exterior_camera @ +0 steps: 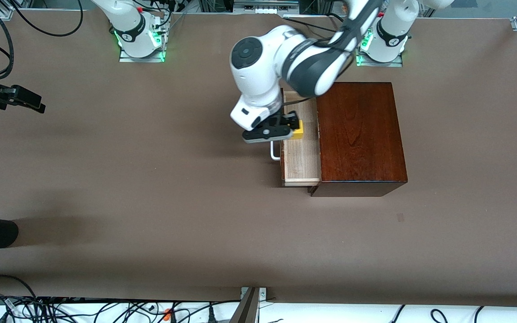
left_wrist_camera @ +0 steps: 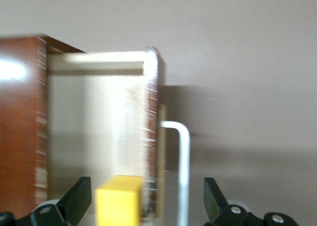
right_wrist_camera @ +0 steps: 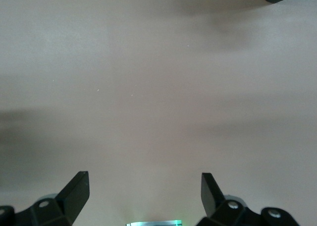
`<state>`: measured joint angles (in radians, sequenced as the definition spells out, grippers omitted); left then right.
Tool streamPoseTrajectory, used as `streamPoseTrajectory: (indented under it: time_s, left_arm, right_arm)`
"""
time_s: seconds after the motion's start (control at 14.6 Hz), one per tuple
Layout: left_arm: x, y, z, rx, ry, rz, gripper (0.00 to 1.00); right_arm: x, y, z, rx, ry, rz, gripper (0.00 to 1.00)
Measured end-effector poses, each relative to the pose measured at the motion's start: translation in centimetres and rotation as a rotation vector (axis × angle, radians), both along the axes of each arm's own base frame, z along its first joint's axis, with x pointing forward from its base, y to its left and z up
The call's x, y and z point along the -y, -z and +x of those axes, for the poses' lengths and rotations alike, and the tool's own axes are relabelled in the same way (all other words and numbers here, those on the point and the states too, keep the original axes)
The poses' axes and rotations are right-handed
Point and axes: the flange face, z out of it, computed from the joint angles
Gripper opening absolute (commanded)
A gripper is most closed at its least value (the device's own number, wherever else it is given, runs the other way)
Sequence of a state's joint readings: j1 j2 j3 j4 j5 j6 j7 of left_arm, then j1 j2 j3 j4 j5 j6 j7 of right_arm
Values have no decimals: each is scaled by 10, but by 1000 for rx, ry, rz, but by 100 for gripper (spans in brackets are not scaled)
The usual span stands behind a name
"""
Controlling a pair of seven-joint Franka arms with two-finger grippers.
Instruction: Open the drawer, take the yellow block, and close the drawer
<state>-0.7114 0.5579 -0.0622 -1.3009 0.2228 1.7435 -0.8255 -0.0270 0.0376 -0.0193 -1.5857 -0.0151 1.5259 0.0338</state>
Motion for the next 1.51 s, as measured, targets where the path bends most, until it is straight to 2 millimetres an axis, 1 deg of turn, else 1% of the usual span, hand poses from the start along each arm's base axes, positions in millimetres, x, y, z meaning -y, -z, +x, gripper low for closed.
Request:
streamPoseTrajectory:
  time_s: [0.14,0.21,0.27,0.34,0.48,0.62,0.82,0.96,1.1,1.23,1.37,1.51]
  left_arm:
    - [-45,-26,30,-15,48,-8,100]
    - [-68,-37,44,-28,77,-18,100]
    - [-92,-49,55,-49,107,-28,100]
    - [-116,-60,64,-70,137,-33,100]
    - [-160,-84,76,-101,200,-32,100]
    - [-200,-107,80,-144,253,-59,100]
    - [-263,-142,80,-201,297,-118,100]
    - [-305,-162,81,-208,323,-165,100]
    - [-342,-169,83,-219,335,-216,100]
    - [-367,-165,85,-250,324,-237,100]
    - [-382,-158,84,-287,305,-241,100]
    - [-393,-153,85,-298,285,-244,100]
  right_arm:
    - [-2,0,0,0,4,2,100]
    - [-7,0,0,1,22,5,100]
    - [-16,0,1,2,50,9,100]
    - [-32,-1,1,2,81,13,100]
    - [-79,-1,-2,0,149,16,100]
    - [-132,-2,-9,-2,243,6,100]
    - [-214,-4,-32,-16,440,10,100]
    - [-263,-6,-49,-7,583,5,100]
    - [-305,-9,-63,14,747,26,100]
    - [-343,-4,-74,16,916,50,100]
    - [-383,8,-82,1,1051,71,100]
    - [-420,24,-91,-21,1101,66,100]
